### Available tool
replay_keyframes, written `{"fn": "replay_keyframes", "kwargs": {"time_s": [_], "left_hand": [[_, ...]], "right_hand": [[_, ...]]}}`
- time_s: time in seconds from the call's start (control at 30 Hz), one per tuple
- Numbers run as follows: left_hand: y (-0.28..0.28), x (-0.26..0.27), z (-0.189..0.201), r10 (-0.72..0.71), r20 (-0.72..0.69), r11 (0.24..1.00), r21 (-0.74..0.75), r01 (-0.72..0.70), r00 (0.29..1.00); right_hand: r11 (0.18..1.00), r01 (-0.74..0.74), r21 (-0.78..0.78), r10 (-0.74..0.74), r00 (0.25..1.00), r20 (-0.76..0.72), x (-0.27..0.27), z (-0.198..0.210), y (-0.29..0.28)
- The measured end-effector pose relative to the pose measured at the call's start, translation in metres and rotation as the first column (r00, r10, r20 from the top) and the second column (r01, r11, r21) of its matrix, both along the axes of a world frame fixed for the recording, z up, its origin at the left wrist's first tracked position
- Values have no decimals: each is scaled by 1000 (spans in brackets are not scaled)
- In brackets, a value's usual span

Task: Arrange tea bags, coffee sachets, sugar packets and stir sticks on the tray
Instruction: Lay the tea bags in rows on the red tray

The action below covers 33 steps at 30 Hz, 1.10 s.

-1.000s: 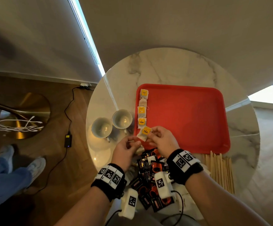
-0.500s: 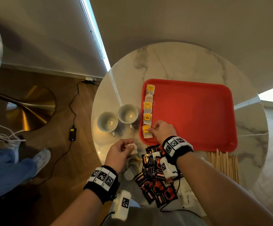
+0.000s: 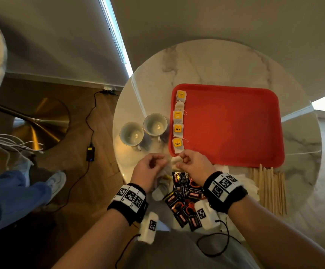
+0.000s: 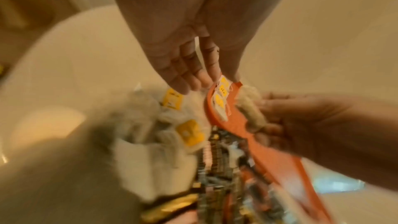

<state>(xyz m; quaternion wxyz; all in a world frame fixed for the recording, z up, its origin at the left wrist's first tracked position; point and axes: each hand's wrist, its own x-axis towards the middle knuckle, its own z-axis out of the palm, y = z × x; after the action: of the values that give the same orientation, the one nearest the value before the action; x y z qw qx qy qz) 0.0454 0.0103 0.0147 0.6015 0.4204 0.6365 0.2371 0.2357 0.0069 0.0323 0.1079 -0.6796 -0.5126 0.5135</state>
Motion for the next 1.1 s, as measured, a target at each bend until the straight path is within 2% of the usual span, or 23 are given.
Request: {"fn": "replay_keyframes", "kwargs": {"time_s": [0.03, 0.07, 0.13, 0.2, 0.27, 0.5, 0.67, 0.77, 0.87, 1.1], "left_hand": [[-1, -6, -8, -125, -150, 991, 31, 131, 981], [-3, -11, -15, -248, -295, 963, 27, 267, 923], [-8, -15, -28, -434, -474, 877, -27, 480, 766], [-14, -11, -35, -492, -551, 817, -25, 576, 674], [-16, -7, -40, -468, -593, 797, 37, 603, 655], [-4, 1, -34, -405, -577, 817, 121, 564, 710], [6, 13, 4, -336, -486, 785, 329, 525, 807], [18, 24, 28, -302, -406, 801, 383, 461, 863], [34, 31, 38, -269, -380, 812, 405, 420, 885], [57, 38, 43, -198, -336, 852, 405, 331, 921]], "right_hand": [[1000, 0, 3, 0, 1000, 23, 4, -2, -1], [1000, 3, 0, -3, 999, 45, 8, -3, -2], [1000, 20, 1, -20, 997, 69, 14, -5, -3], [999, 40, 10, -41, 996, 74, 19, -5, -3], [998, 62, 21, -63, 996, 70, 23, -5, -3], [959, 278, 61, -276, 960, -42, 43, -2, 24], [888, 447, 108, -436, 893, -111, 66, -11, 93], [837, 534, 119, -524, 845, -104, 79, -24, 142], [823, 552, 133, -553, 833, -33, 86, -40, 181], [875, 468, 124, -482, 869, 117, 78, -65, 227]]}}
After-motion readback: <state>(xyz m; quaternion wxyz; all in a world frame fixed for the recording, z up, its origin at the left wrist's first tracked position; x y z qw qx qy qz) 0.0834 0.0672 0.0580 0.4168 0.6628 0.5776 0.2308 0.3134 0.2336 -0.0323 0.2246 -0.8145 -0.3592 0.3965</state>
